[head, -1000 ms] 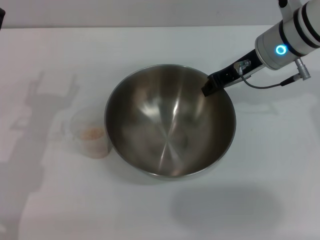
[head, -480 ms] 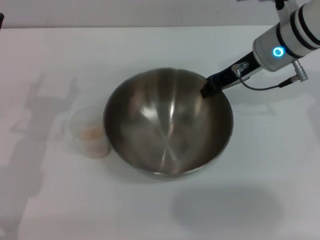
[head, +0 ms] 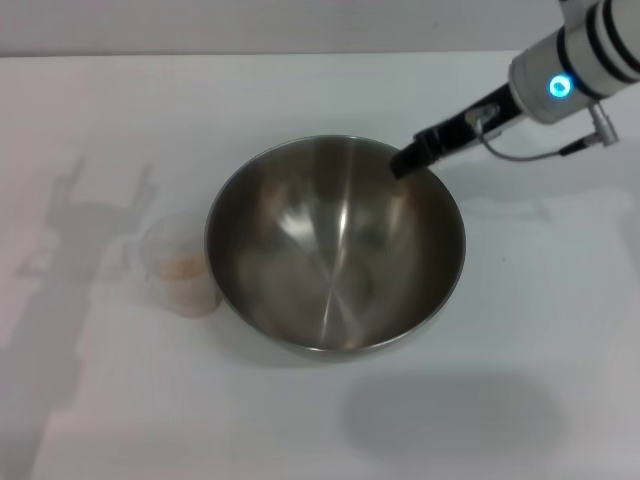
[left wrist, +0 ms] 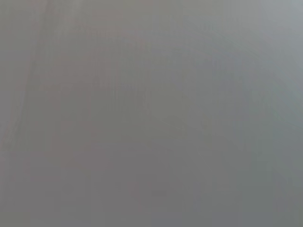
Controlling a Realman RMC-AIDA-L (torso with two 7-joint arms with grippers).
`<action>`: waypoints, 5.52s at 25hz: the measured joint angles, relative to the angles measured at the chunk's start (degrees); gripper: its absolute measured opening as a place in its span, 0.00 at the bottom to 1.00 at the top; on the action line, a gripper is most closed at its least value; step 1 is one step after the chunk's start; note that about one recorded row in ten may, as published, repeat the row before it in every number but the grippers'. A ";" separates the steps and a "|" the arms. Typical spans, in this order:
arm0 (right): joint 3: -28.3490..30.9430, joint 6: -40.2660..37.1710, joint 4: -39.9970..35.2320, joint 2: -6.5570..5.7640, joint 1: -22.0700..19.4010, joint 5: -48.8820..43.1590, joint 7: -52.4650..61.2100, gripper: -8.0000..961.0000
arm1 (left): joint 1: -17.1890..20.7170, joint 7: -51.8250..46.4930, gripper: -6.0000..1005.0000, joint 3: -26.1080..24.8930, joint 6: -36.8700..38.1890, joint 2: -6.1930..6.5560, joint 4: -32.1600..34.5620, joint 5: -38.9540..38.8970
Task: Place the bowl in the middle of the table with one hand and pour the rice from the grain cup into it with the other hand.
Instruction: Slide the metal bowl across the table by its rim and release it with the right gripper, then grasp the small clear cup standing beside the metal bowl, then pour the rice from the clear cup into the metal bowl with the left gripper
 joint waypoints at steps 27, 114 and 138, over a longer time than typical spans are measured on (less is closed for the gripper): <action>-40.89 -89.92 -21.97 0.31 -28.05 10.56 -23.19 0.50 | 2.93 0.00 0.81 2.41 0.75 -0.14 -0.70 0.00; -59.72 -153.50 43.71 -0.70 -16.10 5.49 46.90 0.50 | 7.43 -0.32 0.50 17.14 -30.62 -0.07 -0.26 -0.80; -59.48 -153.90 44.06 -0.86 -16.38 5.74 46.82 0.50 | 1.94 16.45 0.04 11.35 -18.56 -0.04 -2.60 -0.40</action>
